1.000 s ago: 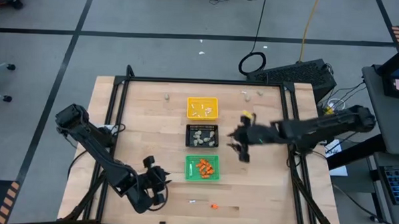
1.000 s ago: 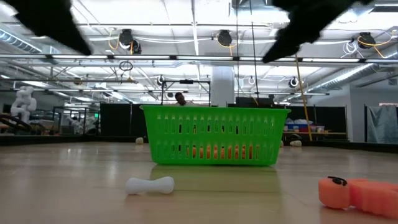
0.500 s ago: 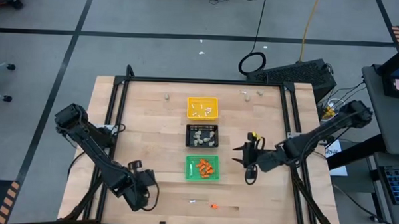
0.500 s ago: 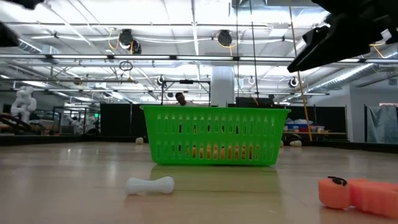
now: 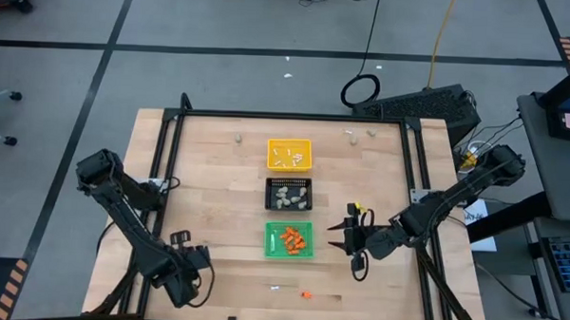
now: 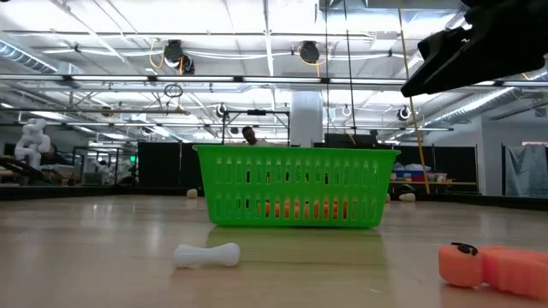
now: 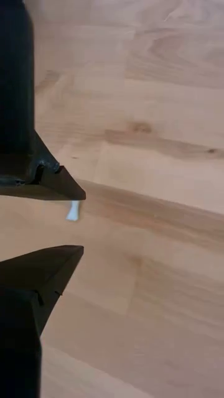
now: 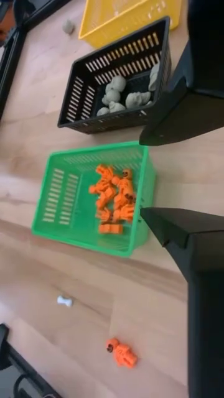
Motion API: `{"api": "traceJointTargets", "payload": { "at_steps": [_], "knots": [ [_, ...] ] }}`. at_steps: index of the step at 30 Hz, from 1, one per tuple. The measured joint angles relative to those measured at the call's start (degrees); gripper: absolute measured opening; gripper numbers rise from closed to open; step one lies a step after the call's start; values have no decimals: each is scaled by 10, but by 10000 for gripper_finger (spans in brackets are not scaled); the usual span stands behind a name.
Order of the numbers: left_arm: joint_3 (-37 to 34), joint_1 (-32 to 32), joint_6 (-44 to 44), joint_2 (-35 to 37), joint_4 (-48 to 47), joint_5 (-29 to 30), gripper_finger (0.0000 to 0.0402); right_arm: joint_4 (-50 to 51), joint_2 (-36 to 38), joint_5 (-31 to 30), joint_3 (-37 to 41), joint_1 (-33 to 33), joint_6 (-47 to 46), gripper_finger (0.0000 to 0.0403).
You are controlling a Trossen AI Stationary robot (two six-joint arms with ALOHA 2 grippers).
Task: Sort Halloween decoration
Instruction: Put the white bone toy into the yellow basket
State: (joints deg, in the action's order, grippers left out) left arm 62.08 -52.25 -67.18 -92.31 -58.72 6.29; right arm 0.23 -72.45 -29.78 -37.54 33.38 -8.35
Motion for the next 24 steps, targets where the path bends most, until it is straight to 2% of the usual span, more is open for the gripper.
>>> {"api": "traceJointTargets", "payload": {
  "at_steps": [8,24],
  "knots": [
    [-1,-16,-47,-3,-2,2,122,-20,-3,0,0,9,-4,157],
    [-71,-19,-254,-4,46,-18,122,-22,-3,0,0,9,0,157]
  ]
}}
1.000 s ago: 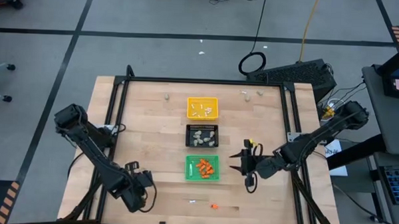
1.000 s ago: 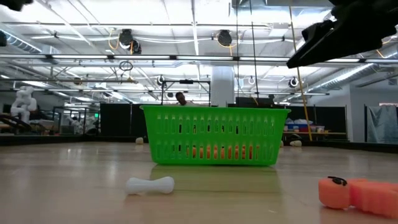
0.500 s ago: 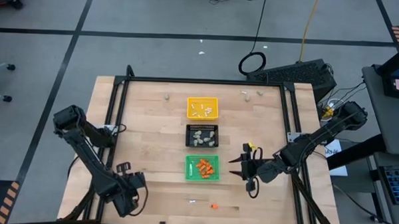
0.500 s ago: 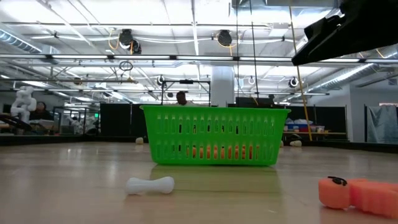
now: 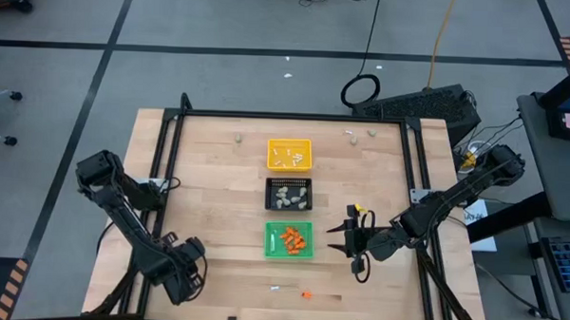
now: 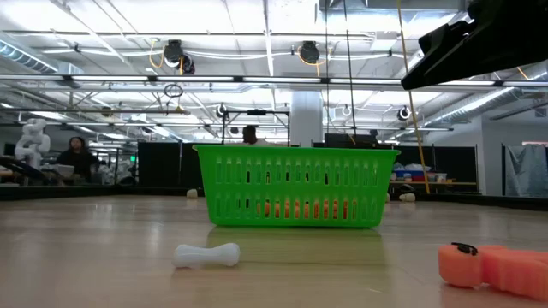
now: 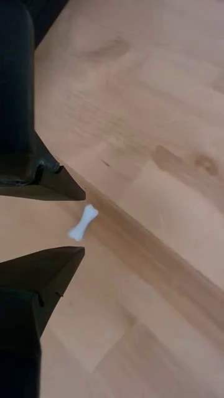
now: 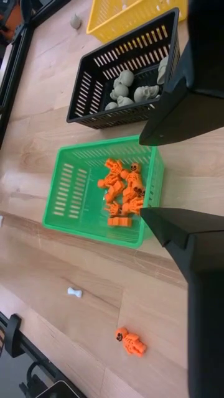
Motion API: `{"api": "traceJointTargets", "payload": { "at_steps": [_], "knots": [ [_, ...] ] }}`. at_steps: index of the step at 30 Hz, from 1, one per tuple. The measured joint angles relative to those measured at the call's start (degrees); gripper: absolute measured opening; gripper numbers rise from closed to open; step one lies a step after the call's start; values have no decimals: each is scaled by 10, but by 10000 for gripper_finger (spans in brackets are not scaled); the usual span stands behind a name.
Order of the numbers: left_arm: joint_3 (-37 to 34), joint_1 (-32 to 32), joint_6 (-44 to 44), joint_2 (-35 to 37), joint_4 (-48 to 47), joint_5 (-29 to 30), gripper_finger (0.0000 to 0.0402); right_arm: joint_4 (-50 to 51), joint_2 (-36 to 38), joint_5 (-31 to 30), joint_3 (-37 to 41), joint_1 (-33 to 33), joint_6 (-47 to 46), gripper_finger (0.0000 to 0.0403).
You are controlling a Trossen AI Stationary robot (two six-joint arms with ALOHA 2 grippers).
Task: Sort Halloween decoration
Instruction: Put the white bone toy into the yellow basket
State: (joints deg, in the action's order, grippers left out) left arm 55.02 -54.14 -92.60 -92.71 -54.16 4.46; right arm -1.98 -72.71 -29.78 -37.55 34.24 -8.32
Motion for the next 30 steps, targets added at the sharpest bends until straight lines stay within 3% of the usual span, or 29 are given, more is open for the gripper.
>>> {"api": "traceJointTargets", "payload": {
  "at_steps": [7,19,26,30],
  "knots": [
    [-39,0,-92,0,66,-30,122,0,0,0,0,0,0,157],
    [-56,1,-194,0,82,-5,122,0,0,0,0,0,1,157],
    [-68,2,-209,1,108,23,122,0,0,0,0,0,2,157],
    [-68,8,-172,1,126,39,122,0,0,0,0,0,2,157]
  ]
}}
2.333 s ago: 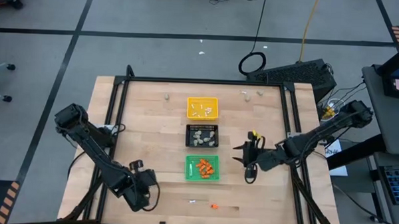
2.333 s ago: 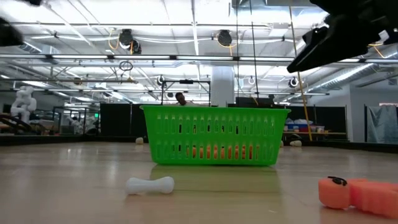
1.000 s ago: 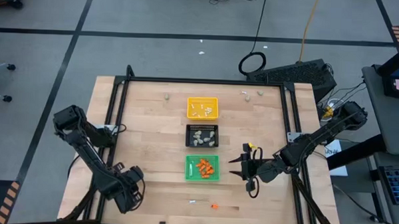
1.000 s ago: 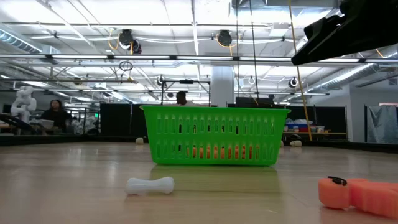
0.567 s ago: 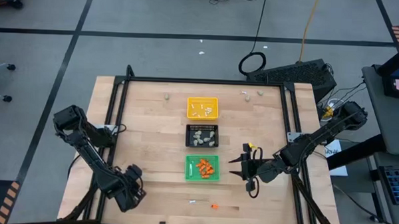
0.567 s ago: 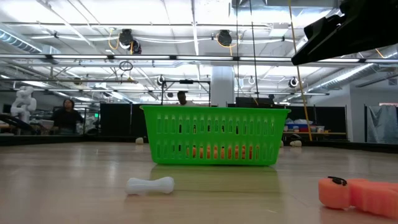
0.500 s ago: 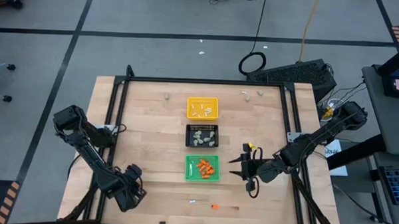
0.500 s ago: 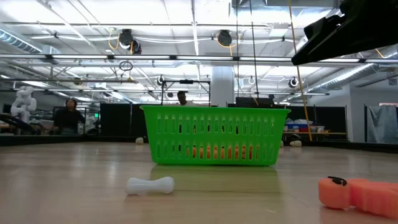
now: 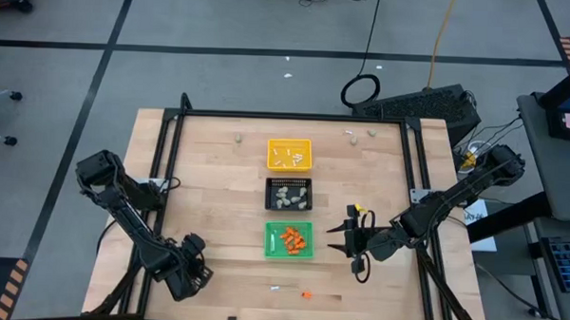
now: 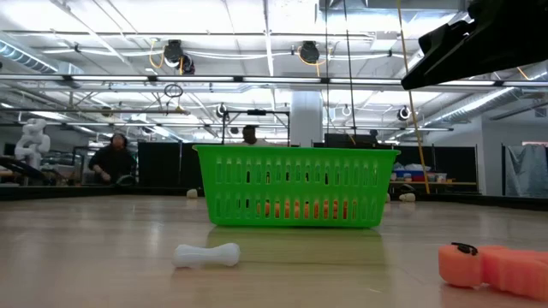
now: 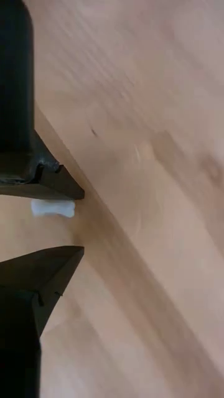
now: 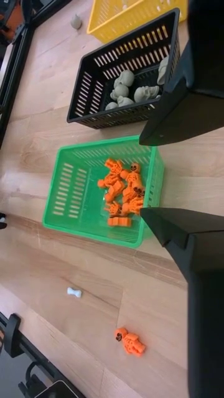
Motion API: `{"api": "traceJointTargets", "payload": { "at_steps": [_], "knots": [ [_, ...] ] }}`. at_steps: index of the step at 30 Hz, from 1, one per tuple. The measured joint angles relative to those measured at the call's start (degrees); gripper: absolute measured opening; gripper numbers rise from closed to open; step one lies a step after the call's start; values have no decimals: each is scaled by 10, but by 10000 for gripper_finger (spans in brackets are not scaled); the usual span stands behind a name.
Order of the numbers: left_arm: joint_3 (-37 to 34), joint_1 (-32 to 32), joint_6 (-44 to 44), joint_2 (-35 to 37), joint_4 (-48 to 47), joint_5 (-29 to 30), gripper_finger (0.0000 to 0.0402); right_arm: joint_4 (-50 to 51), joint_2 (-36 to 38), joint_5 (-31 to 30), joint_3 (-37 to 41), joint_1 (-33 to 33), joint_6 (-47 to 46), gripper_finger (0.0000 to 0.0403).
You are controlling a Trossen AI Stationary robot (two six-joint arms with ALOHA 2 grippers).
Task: Sort Halloween decoration
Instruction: Put the white bone toy into the yellow basket
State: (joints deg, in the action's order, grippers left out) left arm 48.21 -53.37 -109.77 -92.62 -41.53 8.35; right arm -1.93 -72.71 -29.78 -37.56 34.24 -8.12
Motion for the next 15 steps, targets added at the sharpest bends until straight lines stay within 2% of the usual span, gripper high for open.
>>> {"api": "traceJointTargets", "payload": {
  "at_steps": [5,15],
  "knots": [
    [0,10,50,0,10,-2,122,0,0,0,0,0,2,157],
    [0,17,198,0,5,-71,122,0,0,0,0,0,2,157]
  ]
}}
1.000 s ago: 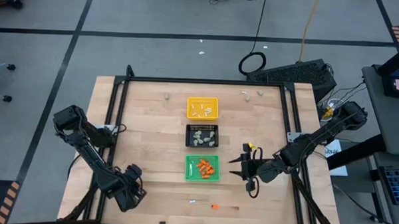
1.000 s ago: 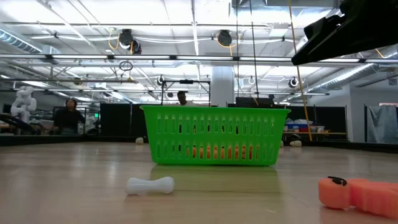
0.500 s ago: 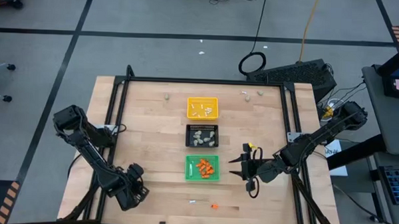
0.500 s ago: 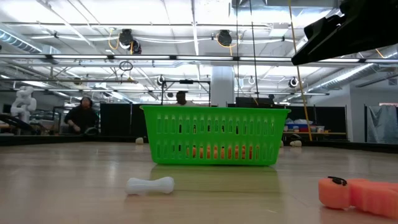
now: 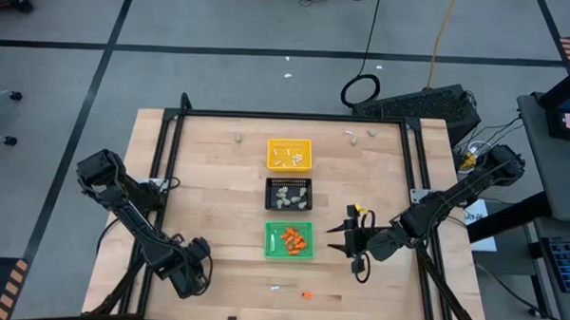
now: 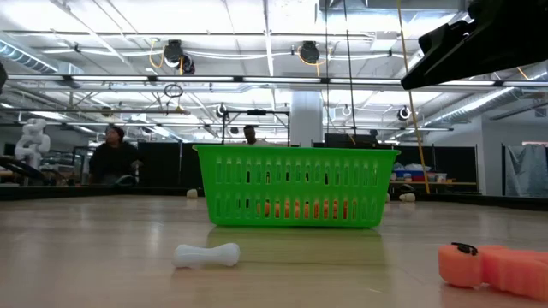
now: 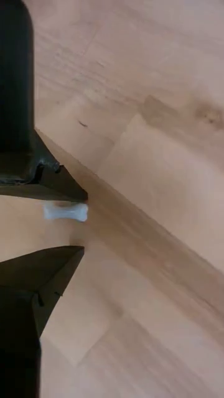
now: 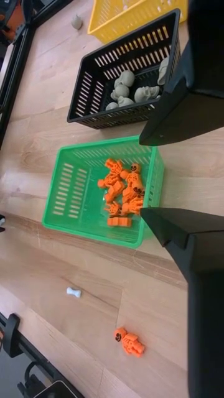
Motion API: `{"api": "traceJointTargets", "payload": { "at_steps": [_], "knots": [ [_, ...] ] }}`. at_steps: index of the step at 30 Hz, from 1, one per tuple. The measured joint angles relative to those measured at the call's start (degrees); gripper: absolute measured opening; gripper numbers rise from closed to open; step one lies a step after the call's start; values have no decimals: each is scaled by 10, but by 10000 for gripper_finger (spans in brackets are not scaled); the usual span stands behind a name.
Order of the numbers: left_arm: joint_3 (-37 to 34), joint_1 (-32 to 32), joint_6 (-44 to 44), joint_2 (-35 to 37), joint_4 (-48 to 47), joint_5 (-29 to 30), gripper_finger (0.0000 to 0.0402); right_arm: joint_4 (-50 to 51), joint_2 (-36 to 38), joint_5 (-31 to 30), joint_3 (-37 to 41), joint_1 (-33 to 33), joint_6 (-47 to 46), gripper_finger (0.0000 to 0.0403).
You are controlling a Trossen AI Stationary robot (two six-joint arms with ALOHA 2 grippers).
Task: Sort Halloween decoration
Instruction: Put the white bone toy into the yellow basket
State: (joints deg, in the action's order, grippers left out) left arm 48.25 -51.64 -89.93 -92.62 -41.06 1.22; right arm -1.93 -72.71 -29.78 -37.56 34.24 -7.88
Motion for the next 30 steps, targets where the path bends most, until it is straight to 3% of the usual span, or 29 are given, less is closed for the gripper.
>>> {"api": "traceJointTargets", "payload": {
  "at_steps": [9,21,30],
  "knots": [
    [1,-1,-14,0,-5,-13,122,0,0,0,0,0,0,157],
    [1,-2,-32,0,-15,14,121,0,0,0,0,0,0,157],
    [3,-3,-9,-19,4,9,39,0,0,0,0,0,0,157]
  ]
}}
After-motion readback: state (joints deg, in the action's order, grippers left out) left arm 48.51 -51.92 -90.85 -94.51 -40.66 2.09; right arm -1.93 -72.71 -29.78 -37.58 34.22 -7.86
